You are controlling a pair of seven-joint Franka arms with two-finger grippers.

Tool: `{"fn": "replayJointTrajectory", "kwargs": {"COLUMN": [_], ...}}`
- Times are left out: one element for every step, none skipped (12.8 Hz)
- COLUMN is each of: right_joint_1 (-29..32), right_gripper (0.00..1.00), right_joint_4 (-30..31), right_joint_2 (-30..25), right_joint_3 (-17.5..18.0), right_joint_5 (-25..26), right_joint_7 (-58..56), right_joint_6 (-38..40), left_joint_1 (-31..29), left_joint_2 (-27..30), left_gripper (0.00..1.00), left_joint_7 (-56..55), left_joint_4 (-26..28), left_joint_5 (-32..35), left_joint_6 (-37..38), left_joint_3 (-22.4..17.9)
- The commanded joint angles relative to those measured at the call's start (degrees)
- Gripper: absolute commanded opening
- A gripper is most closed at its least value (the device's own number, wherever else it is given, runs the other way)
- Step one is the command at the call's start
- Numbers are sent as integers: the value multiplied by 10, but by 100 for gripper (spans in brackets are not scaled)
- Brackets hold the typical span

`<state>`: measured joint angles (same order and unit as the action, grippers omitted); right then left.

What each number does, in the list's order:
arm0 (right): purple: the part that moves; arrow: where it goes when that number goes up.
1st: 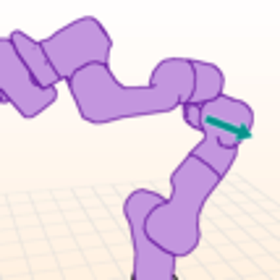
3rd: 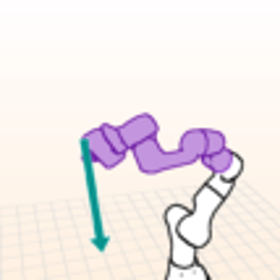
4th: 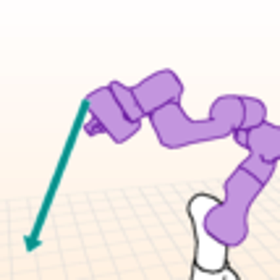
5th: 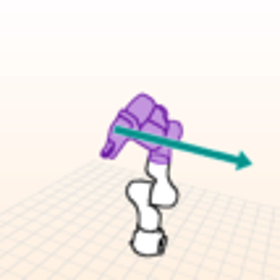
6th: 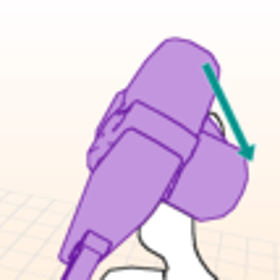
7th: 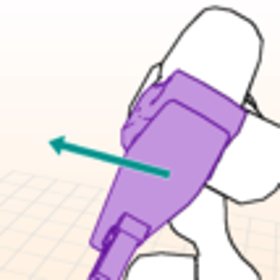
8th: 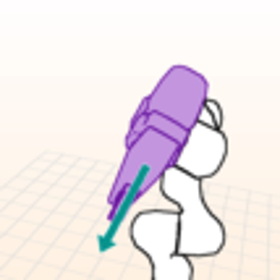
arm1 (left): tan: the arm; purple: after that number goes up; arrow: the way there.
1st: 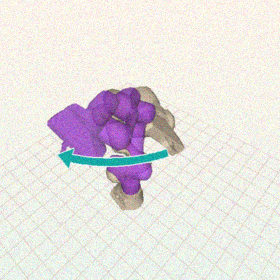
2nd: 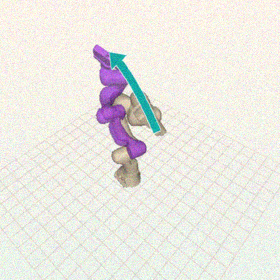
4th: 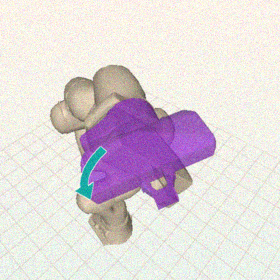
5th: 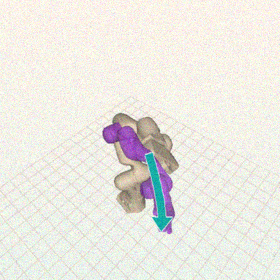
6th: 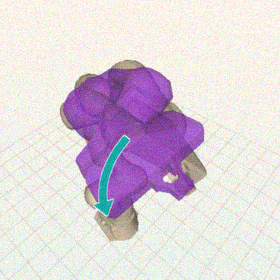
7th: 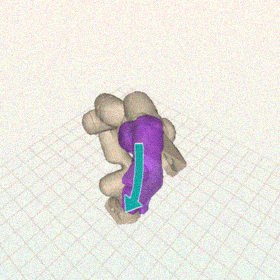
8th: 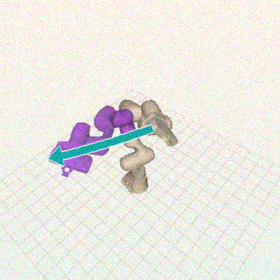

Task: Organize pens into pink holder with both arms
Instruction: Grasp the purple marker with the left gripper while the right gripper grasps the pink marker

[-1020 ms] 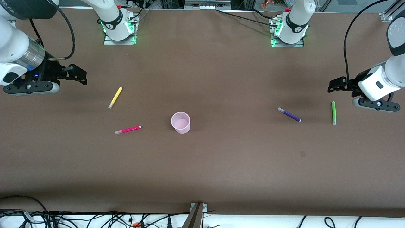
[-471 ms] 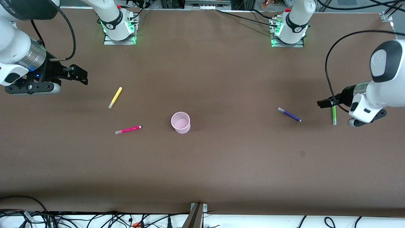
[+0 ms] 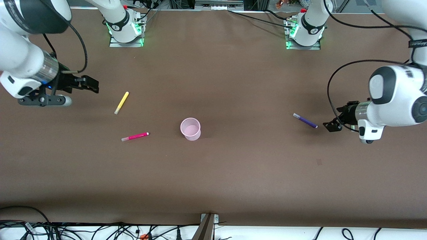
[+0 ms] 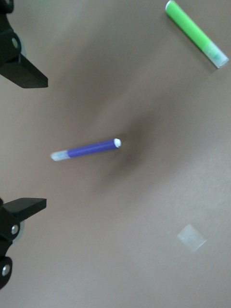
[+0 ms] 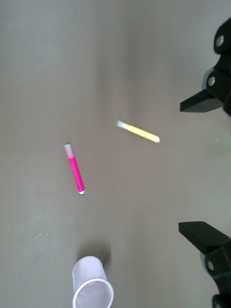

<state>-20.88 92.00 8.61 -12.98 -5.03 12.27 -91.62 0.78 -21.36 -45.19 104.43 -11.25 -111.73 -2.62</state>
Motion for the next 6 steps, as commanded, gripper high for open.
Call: {"fn": "replayJointTrajectory", "kwargs": {"right_joint_1": [-2,-2,-3,-5,-7,-13], "right_gripper": [100,100,100,100,100,99], "right_joint_4": [-1,-1,-1,-1,-1,-1], "right_joint_2": [52,72,92,114,137,157], "right_joint_3": [0,0,0,1,3,3], "right_joint_5": [-30,-44,-59,-65,-68,-79], "right_joint_7": [77,106,130,150,174,199], "right_joint_6": [-18,-29,-43,-62,-81,-102], "left_joint_1": [4,8,19,22,22,22], "left_joint_2": [2,-11,-20,-30,-35,-36], "left_gripper": [100,100,100,100,100,98], "left_joint_7": [-52,-58,-64,-65,-64,-64], "left_joint_4": [68,84,99,111,124,133], "left_joint_5": [-9,-9,-9,-8,-6,-1], "left_joint_6": [-100,-139,-173,-196,-207,-217], "left_joint_3": [3,3,3,3,3,3]}}
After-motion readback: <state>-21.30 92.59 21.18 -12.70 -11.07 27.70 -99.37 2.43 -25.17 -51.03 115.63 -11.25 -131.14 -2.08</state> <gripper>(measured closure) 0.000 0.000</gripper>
